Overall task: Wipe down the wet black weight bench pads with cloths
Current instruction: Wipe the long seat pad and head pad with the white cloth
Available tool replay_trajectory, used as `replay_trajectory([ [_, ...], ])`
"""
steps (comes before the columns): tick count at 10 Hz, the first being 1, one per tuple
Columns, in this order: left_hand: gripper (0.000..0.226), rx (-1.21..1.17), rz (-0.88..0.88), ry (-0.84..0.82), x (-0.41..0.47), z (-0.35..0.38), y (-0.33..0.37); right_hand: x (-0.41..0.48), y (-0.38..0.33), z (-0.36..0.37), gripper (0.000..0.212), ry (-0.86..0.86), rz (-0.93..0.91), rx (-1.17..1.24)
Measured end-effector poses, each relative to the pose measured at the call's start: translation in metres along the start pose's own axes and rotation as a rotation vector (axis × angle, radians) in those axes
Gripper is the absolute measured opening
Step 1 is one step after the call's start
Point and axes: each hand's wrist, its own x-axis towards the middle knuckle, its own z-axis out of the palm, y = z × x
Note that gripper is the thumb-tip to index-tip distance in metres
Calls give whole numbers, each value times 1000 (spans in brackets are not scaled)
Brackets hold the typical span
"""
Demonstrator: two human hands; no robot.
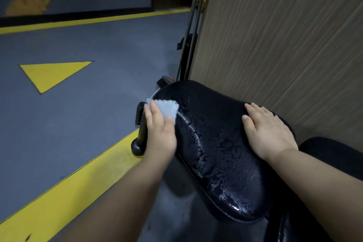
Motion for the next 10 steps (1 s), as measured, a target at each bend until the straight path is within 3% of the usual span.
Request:
replay_trajectory([
  [2, 56, -225, -223, -4, 60, -13, 14, 1, 0, 0, 53, 6, -4, -2],
  [4, 60, -73, -126, 17, -1, -1, 3, 3, 1, 1, 53, 3, -5, -8],
  [6, 59, -307, -227, -57, -97, 14, 14, 1, -1, 1, 53, -2, -5, 1],
  [10, 55, -383, -323, 71, 34, -5, 2, 2, 0, 2, 53, 13, -5, 2],
])
